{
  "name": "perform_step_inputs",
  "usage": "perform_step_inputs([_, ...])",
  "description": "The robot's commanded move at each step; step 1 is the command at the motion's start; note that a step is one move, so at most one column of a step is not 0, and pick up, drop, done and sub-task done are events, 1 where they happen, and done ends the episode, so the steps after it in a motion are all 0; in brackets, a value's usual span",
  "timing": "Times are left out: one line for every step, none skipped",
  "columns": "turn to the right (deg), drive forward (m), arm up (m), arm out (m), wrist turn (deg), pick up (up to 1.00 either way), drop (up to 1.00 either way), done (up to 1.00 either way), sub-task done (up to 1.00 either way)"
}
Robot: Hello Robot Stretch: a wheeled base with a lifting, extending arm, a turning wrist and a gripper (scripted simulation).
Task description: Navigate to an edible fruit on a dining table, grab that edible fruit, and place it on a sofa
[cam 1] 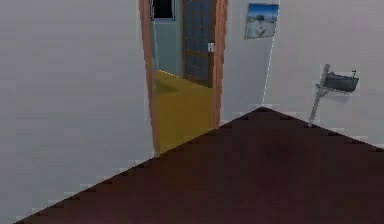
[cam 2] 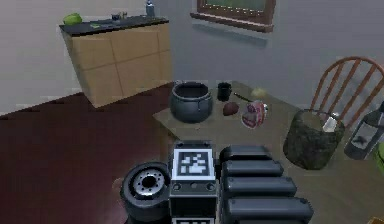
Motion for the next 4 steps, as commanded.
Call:
perform_step_inputs([0.0,1.00,0.00,0.00,0.0,0.00,0.00,0.00,0.00])
perform_step_inputs([-3.0,0.00,0.00,0.00,0.0,0.00,0.00,0.00,0.00])
perform_step_inputs([0.0,0.95,0.00,0.00,0.0,0.00,0.00,0.00,0.00])
perform_step_inputs([-36.0,0.00,0.00,0.00,0.0,0.00,0.00,0.00,0.00])
